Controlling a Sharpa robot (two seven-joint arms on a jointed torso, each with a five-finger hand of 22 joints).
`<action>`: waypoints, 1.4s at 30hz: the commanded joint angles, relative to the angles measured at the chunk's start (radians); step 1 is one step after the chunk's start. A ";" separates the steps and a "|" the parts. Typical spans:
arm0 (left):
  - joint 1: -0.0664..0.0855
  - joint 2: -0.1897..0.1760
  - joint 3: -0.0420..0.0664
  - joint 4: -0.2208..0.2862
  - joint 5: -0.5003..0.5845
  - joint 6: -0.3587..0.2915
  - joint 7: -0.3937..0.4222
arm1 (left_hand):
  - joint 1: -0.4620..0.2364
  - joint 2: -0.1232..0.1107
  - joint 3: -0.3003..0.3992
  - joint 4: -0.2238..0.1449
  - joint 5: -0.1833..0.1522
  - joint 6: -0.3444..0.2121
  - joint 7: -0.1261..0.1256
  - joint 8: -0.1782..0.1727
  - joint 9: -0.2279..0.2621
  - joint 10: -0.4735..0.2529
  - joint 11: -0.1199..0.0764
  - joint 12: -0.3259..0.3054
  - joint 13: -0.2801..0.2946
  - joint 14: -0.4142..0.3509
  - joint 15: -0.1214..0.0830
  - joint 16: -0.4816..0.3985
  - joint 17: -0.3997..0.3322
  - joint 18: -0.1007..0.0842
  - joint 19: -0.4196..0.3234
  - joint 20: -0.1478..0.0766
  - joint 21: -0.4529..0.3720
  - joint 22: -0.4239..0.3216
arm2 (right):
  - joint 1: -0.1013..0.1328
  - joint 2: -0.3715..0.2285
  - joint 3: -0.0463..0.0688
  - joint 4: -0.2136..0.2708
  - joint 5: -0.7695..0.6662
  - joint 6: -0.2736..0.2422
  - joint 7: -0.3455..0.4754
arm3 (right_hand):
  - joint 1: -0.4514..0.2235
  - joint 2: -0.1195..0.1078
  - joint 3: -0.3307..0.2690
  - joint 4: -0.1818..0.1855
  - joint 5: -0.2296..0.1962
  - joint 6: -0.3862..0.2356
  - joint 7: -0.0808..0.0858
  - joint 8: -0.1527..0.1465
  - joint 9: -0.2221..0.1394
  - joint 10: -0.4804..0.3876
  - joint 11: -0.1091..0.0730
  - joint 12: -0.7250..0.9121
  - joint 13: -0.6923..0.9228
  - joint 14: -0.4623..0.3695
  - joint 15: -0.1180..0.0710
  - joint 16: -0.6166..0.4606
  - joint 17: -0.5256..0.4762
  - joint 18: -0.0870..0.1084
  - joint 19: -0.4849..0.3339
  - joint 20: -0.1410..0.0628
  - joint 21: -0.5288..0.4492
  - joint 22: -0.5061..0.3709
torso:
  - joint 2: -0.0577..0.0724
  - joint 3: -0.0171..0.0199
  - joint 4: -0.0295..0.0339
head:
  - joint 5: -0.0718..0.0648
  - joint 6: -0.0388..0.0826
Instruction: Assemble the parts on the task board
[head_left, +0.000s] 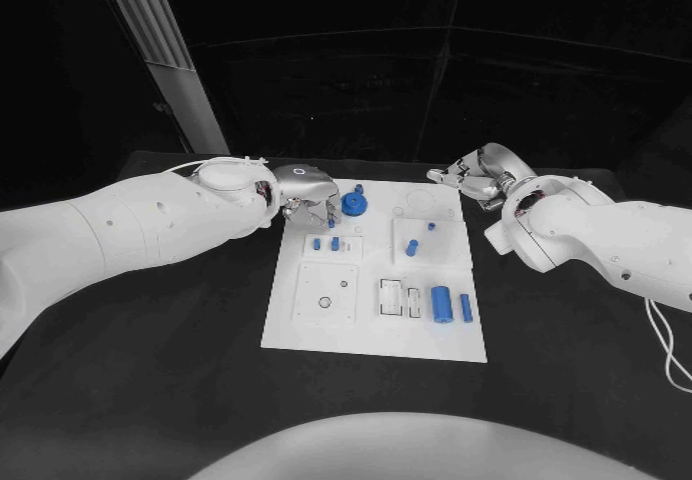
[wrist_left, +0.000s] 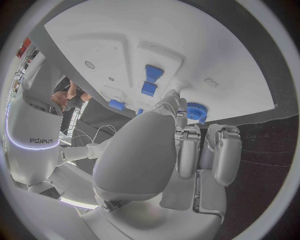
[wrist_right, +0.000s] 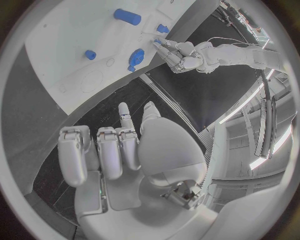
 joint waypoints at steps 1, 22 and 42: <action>-0.001 0.001 -0.001 -0.005 -0.001 0.021 -0.009 | 0.001 0.007 0.007 0.001 0.002 -0.005 0.003 0.005 0.001 0.004 0.006 -0.005 -0.001 0.104 -0.001 -0.005 0.263 -0.007 0.107 -0.006 0.004 0.263 | 0.001 0.000 0.001 0.002 0.000 0.006 0.002 | 0.005 0.002 -0.007 0.000 0.005 -0.008 0.000 0.003 0.002 0.106 -0.002 0.002 0.261 0.104 -0.004 0.002 0.263 -0.007 0.105 -0.005 0.003 0.263 | 0.000 -0.0002 0.0002 | 0.000 0.000; -0.004 0.017 -0.001 -0.023 -0.001 0.076 -0.030 | -0.005 -0.016 0.007 0.004 0.001 -0.030 0.013 -0.016 -0.009 -0.017 0.018 -0.034 -0.001 0.104 0.008 -0.005 0.263 -0.007 0.107 -0.001 0.004 0.263 | 0.001 0.000 0.001 0.003 0.000 0.008 0.001 | 0.005 0.002 -0.007 0.000 0.005 -0.008 0.000 0.003 0.002 0.106 -0.002 0.002 0.261 0.104 -0.004 0.002 0.263 -0.007 0.105 -0.005 0.003 0.263 | 0.000 -0.0003 0.0002 | 0.000 -0.001; -0.004 0.007 -0.001 -0.020 -0.001 0.007 -0.016 | -0.031 -0.092 -0.032 0.002 0.001 -0.121 0.038 -0.040 -0.037 -0.056 0.039 -0.061 0.000 0.104 0.025 -0.005 0.263 -0.007 0.107 0.013 0.004 0.263 | 0.001 -0.001 0.001 0.002 0.000 0.009 0.001 | 0.009 0.005 -0.011 0.000 0.005 -0.009 0.000 0.005 0.002 0.106 -0.002 0.002 0.261 0.104 -0.004 0.002 0.263 -0.007 0.105 -0.005 0.003 0.263 | 0.000 -0.0002 0.0008 | -0.002 -0.001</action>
